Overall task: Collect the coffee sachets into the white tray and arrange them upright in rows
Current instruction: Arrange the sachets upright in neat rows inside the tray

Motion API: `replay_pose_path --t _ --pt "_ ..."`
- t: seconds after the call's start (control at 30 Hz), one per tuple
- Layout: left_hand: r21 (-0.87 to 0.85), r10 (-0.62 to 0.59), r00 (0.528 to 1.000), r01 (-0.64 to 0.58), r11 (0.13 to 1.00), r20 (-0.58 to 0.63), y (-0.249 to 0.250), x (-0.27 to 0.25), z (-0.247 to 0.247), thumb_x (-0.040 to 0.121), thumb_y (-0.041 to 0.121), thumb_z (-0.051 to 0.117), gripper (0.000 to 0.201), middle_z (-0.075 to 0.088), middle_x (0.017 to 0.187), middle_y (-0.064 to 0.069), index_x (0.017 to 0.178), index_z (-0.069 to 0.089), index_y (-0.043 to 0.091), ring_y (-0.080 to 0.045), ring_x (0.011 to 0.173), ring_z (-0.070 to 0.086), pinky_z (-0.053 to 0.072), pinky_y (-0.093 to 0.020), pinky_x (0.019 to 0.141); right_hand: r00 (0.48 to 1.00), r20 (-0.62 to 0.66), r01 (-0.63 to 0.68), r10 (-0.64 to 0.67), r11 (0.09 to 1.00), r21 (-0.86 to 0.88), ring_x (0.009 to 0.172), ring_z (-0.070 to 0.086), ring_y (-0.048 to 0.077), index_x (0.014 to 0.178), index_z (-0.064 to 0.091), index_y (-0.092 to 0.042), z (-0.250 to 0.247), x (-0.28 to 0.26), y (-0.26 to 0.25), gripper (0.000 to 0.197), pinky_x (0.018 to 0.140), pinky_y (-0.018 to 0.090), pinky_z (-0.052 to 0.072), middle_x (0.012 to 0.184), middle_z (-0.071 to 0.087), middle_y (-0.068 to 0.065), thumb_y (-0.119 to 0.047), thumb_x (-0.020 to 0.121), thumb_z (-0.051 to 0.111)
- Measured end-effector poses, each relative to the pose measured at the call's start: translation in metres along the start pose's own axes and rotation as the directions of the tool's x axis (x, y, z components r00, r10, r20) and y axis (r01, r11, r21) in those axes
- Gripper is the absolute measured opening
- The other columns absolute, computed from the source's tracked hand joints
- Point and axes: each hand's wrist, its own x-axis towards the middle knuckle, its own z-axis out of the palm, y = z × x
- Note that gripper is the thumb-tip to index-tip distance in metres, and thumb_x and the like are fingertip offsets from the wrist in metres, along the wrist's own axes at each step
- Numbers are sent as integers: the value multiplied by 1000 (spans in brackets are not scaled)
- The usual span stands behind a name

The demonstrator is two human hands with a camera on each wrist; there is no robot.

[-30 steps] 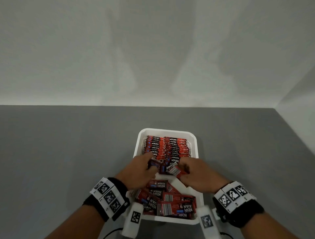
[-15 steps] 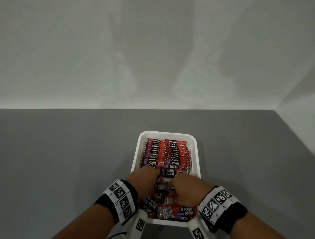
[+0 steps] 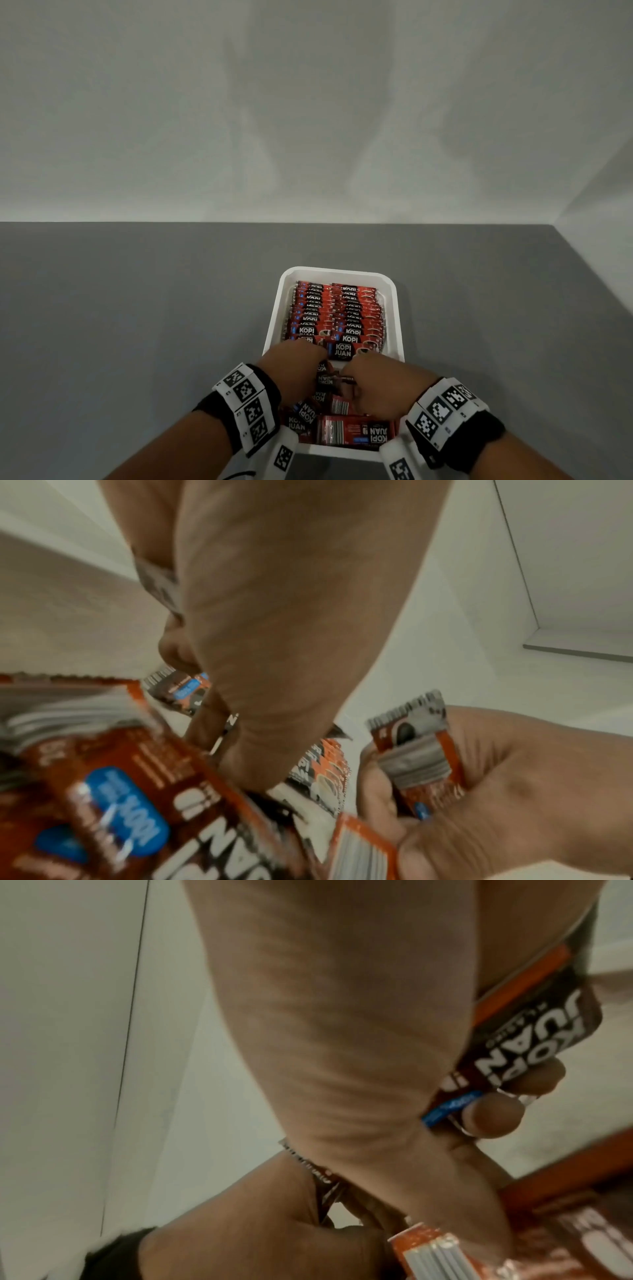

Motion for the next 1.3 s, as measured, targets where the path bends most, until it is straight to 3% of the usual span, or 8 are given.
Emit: replay_pose_path --t 0.33,0.47,0.57,0.63,0.73,0.93,1.07,1.3 --pt "-501 -162 936 -16 865 -311 -2 -11 -15 101 16 50 14 61 86 11 94 61 22 -5 76 61 50 -30 72 920 -326 49 218 760 648 62 55 6 90 64 -21 -20 -19 1 29 67 30 47 64 59 -13 -12 104 41" --pt "-966 -322 933 -83 245 -162 24 -23 -29 110 29 38 37 59 58 11 94 68 14 -1 48 49 41 -22 53 930 -294 225 220 292 930 62 59 7 103 73 -21 -24 -17 -27 32 62 25 46 71 65 -5 -24 108 42" --pt "-982 -227 966 -148 -113 -120 40 -19 -31 103 43 52 42 76 95 -15 113 68 6 -18 80 74 56 -27 66 961 -267 273 74 -87 958 113 69 29 126 67 -6 -27 -10 -40 41 101 45 52 118 72 18 -12 104 33" --pt "-975 -258 955 -182 -128 -144 43 -12 -28 94 43 69 53 69 121 -24 127 58 3 -30 104 71 60 -42 78 942 -302 307 147 -15 951 116 67 34 121 69 -3 -27 -1 -45 48 97 46 54 118 71 22 6 90 33" --pt "-958 -307 941 -208 -198 -141 50 -6 -31 98 29 66 43 67 121 -28 128 57 0 -41 112 68 55 -59 95 882 -400 300 251 357 885 91 73 19 107 73 -12 -27 3 -47 51 66 26 56 95 76 8 15 85 36" --pt "-916 -322 944 -195 -351 -77 37 -8 -42 102 4 43 26 72 100 -24 112 66 -3 -32 85 72 60 -38 67 822 -558 292 111 760 581 119 61 8 131 62 -35 -37 -8 -26 61 97 32 56 138 54 -10 -22 75 83" --pt "-930 -243 968 -140 -341 -57 38 -16 -50 97 2 53 7 54 69 -15 93 59 0 -25 60 55 52 -34 57 878 -463 280 -120 914 293 149 6 -8 158 13 -44 -52 -25 -27 133 118 22 26 162 5 -27 -52 52 94" --pt "-914 -100 990 -134 -384 -104 47 -21 -49 87 -3 60 17 65 91 -24 101 69 -2 -32 76 70 58 -38 66 851 -481 307 -210 942 133 141 26 -3 160 15 -29 -56 -17 -36 130 118 27 33 151 29 -18 -28 56 93"
